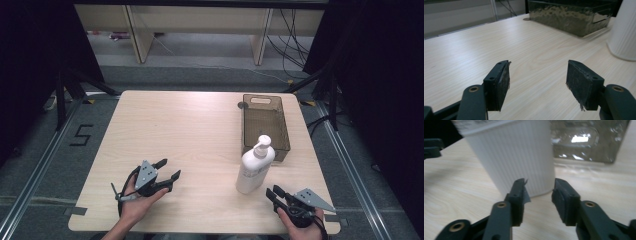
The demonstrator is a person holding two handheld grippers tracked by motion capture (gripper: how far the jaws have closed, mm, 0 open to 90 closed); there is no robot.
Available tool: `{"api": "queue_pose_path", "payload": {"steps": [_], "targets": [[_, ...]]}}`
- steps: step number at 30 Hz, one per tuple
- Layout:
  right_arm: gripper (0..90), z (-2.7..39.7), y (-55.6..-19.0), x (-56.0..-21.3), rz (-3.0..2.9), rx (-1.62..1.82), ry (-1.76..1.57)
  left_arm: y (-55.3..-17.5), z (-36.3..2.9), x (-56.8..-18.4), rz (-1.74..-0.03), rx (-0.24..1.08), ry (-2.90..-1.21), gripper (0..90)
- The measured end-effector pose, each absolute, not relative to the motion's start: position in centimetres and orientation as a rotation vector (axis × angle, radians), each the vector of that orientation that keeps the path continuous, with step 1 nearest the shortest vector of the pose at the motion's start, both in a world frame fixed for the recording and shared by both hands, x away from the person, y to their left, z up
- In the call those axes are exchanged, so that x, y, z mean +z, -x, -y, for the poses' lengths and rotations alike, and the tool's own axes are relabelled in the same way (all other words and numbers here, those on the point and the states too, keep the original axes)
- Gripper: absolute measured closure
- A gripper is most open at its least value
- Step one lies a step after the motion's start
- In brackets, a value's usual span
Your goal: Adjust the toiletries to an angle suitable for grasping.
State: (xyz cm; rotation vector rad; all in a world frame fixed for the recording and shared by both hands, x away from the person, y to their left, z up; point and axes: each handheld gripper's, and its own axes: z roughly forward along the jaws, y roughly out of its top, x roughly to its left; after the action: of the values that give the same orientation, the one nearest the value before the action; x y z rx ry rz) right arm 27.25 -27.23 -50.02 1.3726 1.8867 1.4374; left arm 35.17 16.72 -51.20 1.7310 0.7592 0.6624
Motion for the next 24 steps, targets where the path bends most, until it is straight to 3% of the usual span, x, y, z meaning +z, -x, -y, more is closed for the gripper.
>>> {"api": "queue_pose_path", "payload": {"steps": [1, 2, 6, 24], "targets": [[68.4, 27.2, -27.2, -50.0, -1.887, 1.437, -1.373, -35.0, -16.9, -51.5, -0.775, 0.661, -1.729, 35.3], [79.0, 26.6, -26.8, -49.5, -1.912, 1.398, -1.325, -34.8, -17.4, -51.9, -0.792, 0.665, -1.734, 36.3], [88.9, 25.6, -26.4, -48.9, -1.956, 1.396, -1.253, -34.7, -17.4, -52.1, -0.803, 0.66, -1.706, 37.1], [90.0, 22.6, -26.8, -47.1, -1.938, 1.441, -1.174, -34.6, -17.4, -52.1, -0.801, 0.687, -1.72, 37.6]]}}
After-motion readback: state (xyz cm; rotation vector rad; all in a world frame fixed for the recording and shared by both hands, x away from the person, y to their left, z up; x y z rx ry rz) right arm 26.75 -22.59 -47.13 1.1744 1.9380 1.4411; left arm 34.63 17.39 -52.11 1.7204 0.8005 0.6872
